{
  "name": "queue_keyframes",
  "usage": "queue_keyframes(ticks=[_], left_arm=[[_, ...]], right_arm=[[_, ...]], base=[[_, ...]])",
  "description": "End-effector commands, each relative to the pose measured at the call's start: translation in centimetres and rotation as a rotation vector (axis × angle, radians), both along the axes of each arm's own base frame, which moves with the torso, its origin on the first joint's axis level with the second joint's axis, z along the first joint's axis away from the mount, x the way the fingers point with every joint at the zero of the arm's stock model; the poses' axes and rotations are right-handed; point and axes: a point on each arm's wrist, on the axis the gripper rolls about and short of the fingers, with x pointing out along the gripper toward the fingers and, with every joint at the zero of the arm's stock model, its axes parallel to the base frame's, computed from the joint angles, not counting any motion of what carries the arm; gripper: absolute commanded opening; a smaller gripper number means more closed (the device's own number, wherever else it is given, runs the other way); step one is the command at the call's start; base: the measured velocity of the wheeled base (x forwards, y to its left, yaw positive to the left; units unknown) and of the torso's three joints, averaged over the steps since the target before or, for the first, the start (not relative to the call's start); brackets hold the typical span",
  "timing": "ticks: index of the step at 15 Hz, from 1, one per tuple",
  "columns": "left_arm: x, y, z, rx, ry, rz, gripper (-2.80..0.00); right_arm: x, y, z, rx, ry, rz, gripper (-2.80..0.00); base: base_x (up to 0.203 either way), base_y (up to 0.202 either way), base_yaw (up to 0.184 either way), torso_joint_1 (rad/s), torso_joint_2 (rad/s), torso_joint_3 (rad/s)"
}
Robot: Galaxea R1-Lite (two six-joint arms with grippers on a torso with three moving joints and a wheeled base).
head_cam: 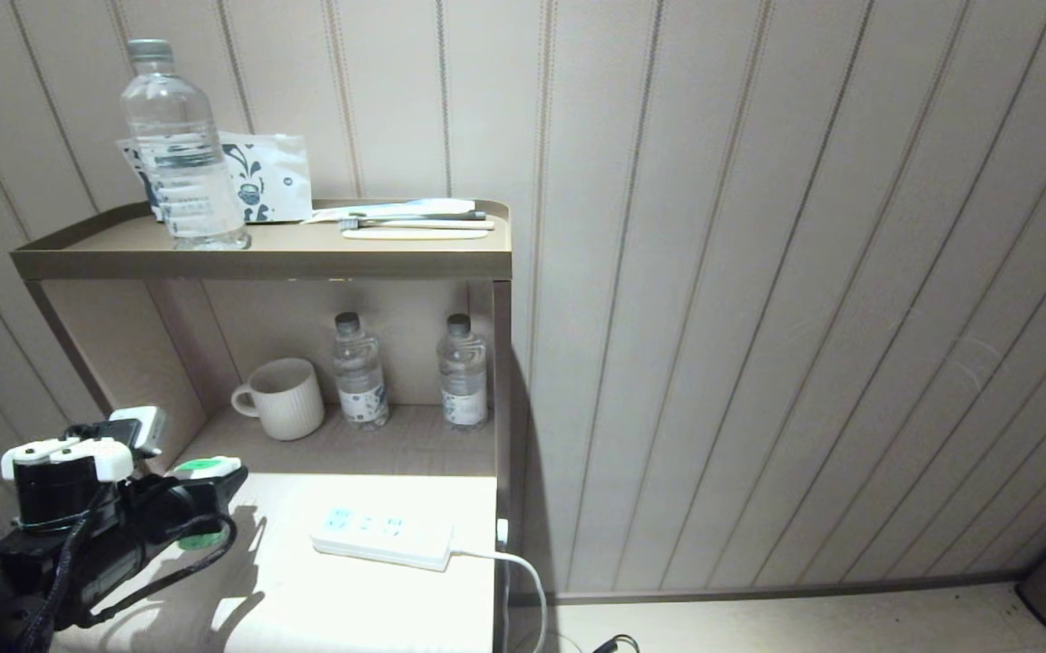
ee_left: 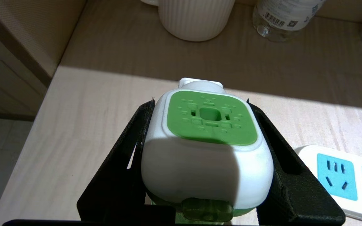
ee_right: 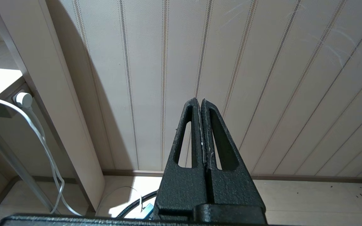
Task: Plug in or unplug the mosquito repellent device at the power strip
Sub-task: Place the mosquito repellent liquid on the table
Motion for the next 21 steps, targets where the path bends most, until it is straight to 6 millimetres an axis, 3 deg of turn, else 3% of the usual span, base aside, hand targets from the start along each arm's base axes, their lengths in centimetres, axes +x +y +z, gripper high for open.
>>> queue_keyframes(ticks=[1, 5, 9, 21], left_arm=[[0.5, -0.8, -0.5, -0.001, 0.006, -0.03, -2.8], [1.9, -2.2, -0.8, 0.002, -0.033, -0.085, -2.8], [3.3, -2.1, -1.2, 0.006, -0.078, -0.061, -2.8], [4.1, -2.0, -3.3, -0.006, -0.056, -0.041, -2.8]], right_arm=[[0.0, 0.0, 0.0, 0.0, 0.0, 0.0, -2.8], [0.0, 0.0, 0.0, 0.0, 0.0, 0.0, -2.8], [0.0, 0.0, 0.0, -0.001, 0.0, 0.0, -2.8], [0.0, 0.0, 0.0, 0.0, 0.0, 0.0, -2.8]], base=[[0.0, 0.0, 0.0, 0.0, 0.0, 0.0], [0.0, 0.0, 0.0, 0.0, 0.0, 0.0], [0.0, 0.0, 0.0, 0.0, 0.0, 0.0], [0.0, 0.0, 0.0, 0.0, 0.0, 0.0]])
